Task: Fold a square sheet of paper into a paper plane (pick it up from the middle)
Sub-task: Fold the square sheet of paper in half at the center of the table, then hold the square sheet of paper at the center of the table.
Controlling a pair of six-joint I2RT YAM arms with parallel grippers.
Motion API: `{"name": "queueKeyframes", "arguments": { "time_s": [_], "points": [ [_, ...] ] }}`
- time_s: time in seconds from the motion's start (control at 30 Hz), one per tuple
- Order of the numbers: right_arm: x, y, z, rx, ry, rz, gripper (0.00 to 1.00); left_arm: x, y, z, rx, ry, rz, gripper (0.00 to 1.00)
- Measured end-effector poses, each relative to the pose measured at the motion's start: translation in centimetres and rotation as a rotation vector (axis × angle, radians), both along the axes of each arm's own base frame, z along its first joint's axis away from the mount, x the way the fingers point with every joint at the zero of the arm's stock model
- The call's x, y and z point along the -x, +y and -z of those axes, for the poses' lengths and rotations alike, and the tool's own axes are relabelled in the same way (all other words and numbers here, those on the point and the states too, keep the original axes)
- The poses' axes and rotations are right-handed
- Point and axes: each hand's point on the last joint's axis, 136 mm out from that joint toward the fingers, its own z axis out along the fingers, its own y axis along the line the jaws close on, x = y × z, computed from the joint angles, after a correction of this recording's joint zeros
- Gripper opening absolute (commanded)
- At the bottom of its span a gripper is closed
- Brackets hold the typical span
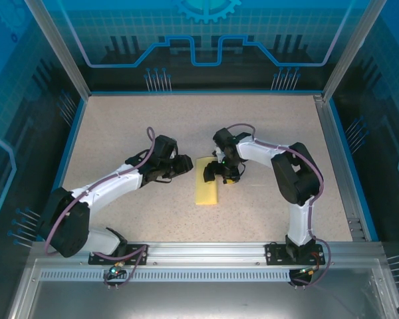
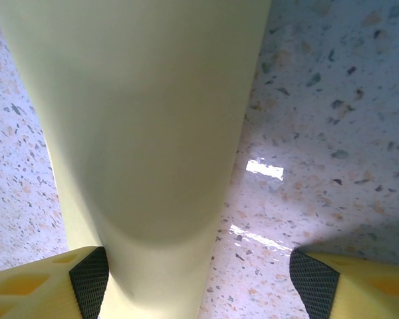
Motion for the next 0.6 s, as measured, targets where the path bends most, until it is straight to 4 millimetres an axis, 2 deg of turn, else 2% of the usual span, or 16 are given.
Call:
{"name": "queueKeyframes", "arguments": {
  "time_s": [0.4, 0.53, 0.6],
  "points": [
    [0.1, -0.1, 0.3, 0.049, 0.001, -0.02, 0.8, -0.1, -0.1, 1.0, -0.006, 0.021, -0.004, 0.37],
    [0.1, -0.1, 0.4, 0.051, 0.002, -0.019, 0.8, -0.1, -0.5, 1.8, 0.002, 0.042, 0.009, 0.26],
    [0.1, -0.1, 0.4, 0.052, 0.002, -0.017, 0.8, -0.1, -0.8, 2.5, 0.008, 0.064, 0.01, 0.18]
  ]
}}
